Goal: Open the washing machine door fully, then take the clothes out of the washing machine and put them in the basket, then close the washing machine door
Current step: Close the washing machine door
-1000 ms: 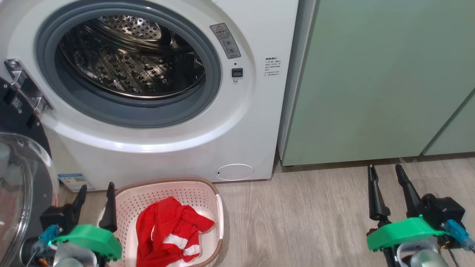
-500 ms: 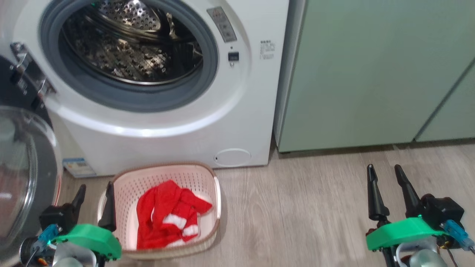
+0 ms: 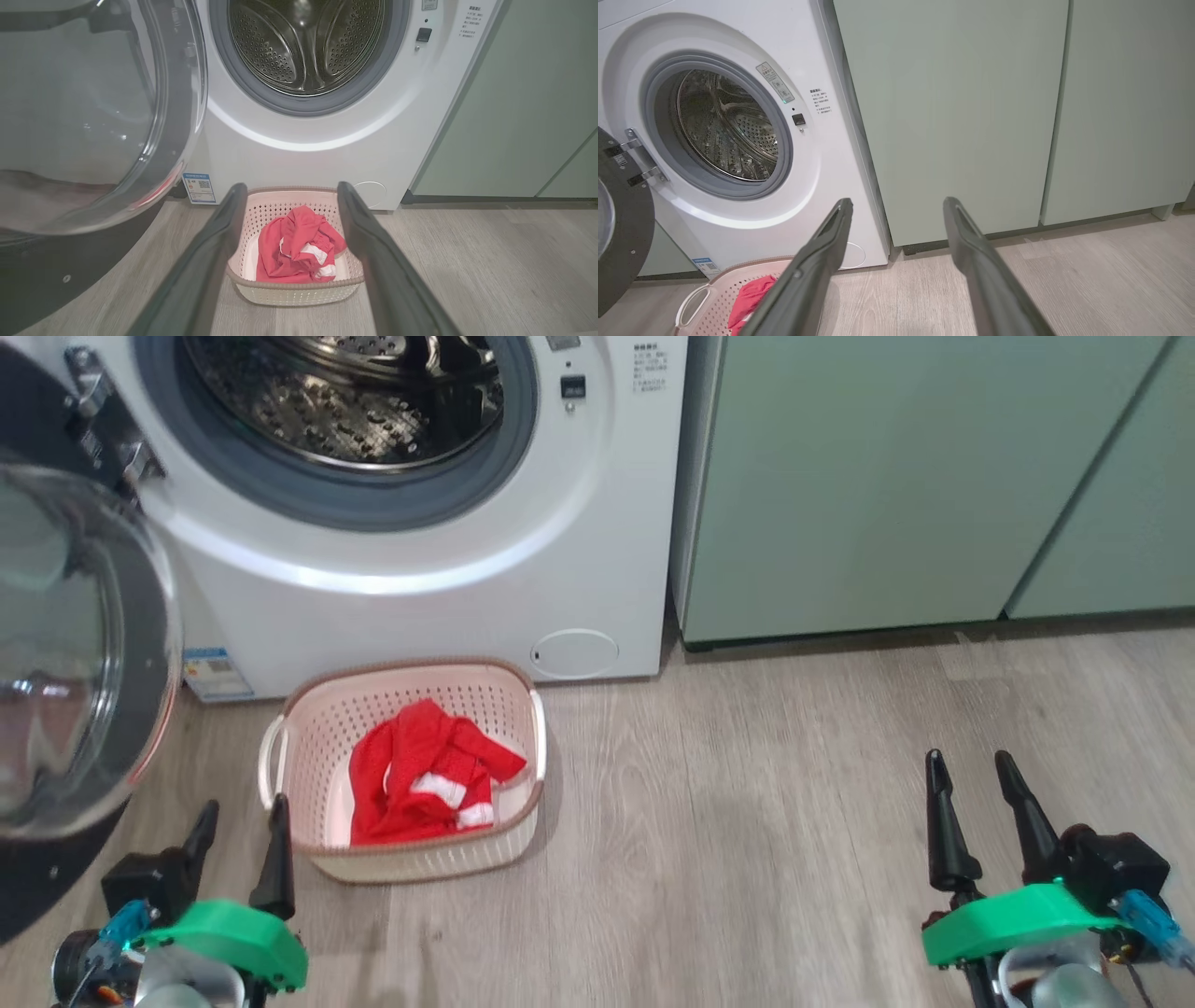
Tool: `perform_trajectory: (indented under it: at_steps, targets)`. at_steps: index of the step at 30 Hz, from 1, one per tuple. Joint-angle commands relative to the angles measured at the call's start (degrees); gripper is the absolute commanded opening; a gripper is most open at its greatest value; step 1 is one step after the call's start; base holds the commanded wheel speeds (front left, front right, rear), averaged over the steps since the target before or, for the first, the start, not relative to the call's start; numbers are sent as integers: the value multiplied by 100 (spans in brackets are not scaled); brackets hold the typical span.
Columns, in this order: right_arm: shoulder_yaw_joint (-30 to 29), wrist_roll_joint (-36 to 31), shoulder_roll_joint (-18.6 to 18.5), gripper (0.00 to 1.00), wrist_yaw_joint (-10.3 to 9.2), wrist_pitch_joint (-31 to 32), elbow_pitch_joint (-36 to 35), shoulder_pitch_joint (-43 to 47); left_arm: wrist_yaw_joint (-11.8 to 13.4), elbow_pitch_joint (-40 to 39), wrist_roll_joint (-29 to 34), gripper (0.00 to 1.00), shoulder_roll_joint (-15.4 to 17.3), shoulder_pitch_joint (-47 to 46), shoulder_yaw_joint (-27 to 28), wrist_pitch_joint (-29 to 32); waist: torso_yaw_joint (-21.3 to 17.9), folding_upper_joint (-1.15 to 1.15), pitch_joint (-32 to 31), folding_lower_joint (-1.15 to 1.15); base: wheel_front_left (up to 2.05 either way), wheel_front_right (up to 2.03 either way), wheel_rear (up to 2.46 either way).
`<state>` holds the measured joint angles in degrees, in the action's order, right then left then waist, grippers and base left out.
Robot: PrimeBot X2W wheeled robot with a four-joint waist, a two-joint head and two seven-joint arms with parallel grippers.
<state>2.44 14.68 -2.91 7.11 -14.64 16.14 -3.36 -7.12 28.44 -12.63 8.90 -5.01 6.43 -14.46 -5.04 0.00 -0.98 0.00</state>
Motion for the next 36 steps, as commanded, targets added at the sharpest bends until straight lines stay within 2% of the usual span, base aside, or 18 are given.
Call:
perform_trajectory:
  at_steps: [1,9,18,27,36]
  targets:
    - [111,43,2,100,37,-36,-177,-97,-34,-192,21,100,114,-252,144,-53,3,0,-6,0,-145,145,0]
    - [115,48,2,100,37,-36,-167,-75,-35,-195,29,100,80,-242,78,-53,26,0,-22,0,-94,94,0]
    - [134,48,2,100,37,-36,-174,-53,-35,-210,30,100,2,-229,73,-53,236,0,-21,0,0,0,0]
    - [153,56,3,100,37,-36,-187,-63,3,-242,136,100,-90,-333,212,-53,941,0,29,0,0,0,0]
    - [124,68,3,100,37,-36,-207,-133,155,-185,295,100,-157,-456,363,-53,1917,0,97,0,0,0,0]
